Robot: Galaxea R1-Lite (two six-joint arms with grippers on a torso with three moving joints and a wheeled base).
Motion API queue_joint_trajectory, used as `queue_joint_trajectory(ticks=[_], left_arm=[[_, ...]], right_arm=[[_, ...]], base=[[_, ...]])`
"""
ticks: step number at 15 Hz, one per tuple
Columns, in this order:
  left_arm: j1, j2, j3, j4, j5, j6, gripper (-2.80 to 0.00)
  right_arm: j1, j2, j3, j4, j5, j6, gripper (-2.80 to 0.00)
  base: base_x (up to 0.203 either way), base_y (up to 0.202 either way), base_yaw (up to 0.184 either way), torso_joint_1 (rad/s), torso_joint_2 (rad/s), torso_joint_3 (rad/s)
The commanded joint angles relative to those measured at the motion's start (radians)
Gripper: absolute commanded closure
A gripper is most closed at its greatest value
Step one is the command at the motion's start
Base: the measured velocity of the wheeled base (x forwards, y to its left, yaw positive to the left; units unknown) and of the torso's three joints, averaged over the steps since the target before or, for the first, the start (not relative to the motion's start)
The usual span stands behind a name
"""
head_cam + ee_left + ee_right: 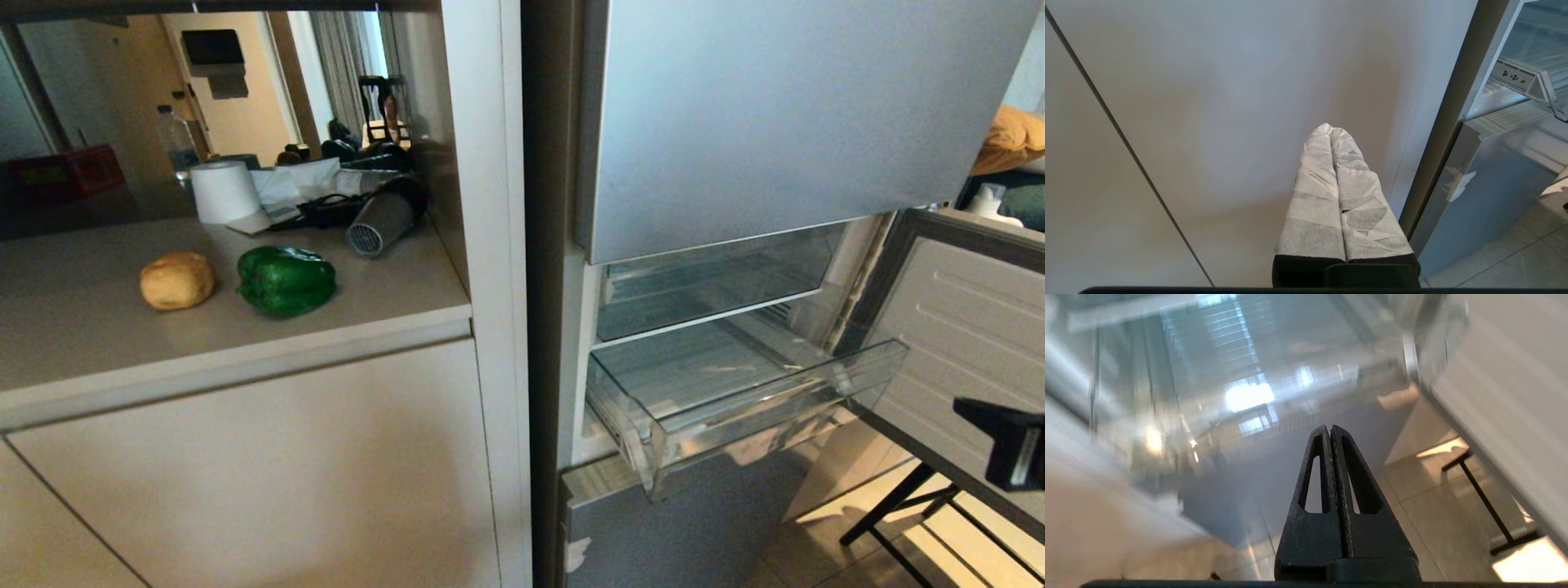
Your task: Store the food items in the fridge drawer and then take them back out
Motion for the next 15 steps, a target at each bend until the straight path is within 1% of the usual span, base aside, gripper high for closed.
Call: queue_joint_trajectory(ticks=[1,4,6,8,12,15], left_arm=[[0.0,0.0,0.003,0.0,0.0,0.0,0.0],[0.0,0.0,0.003,0.0,0.0,0.0,0.0],[0.0,0.0,0.003,0.0,0.0,0.0,0.0],[0.0,0.0,0.003,0.0,0.0,0.0,0.0],[0.0,0.0,0.003,0.0,0.0,0.0,0.0],[0.0,0.0,0.003,0.0,0.0,0.0,0.0]], right_arm=[[0.0,0.199,-0.145,0.032,-0.001,0.002,0.0],[-0.001,0.34,-0.348,0.211,0.005,0.004,0.0],[-0.001,0.388,-0.437,0.371,0.046,0.002,0.0],[-0.001,0.429,-0.501,0.468,0.086,0.002,0.0],[-0.003,0.521,-0.582,0.489,0.12,0.002,0.0],[-0.007,0.583,-0.623,0.488,0.123,-0.005,0.0]], base=[[0.0,0.0,0.0,0.0,0.0,0.0],[0.0,0.0,0.0,0.0,0.0,0.0],[0.0,0.0,0.0,0.0,0.0,0.0],[0.0,0.0,0.0,0.0,0.0,0.0],[0.0,0.0,0.0,0.0,0.0,0.0],[0.0,0.0,0.0,0.0,0.0,0.0]])
